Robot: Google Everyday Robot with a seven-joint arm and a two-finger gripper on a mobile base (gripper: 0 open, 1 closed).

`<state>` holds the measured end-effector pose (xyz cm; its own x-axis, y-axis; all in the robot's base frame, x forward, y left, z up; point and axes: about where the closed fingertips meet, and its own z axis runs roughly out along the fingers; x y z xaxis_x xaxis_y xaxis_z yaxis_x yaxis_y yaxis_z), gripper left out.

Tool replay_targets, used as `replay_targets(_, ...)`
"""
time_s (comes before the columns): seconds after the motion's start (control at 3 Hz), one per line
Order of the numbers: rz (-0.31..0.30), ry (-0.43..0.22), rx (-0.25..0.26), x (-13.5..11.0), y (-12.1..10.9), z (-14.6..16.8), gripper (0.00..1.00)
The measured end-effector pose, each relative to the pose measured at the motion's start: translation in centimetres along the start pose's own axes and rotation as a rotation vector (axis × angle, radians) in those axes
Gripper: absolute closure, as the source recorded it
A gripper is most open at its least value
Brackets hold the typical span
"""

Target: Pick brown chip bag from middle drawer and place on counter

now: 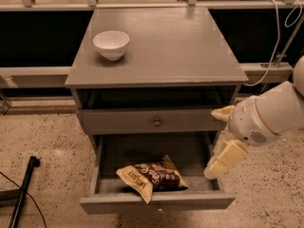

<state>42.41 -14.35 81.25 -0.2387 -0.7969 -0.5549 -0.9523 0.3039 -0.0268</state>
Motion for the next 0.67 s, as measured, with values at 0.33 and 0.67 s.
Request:
replay_targets(0.33, -0.010, -0.002, -0.008, -0.3, -0.2, 0.5, 0.00)
replay_targets(0.67, -0.025, -0.093, 0.021, -0.1, -0.7, 4.2, 0.00)
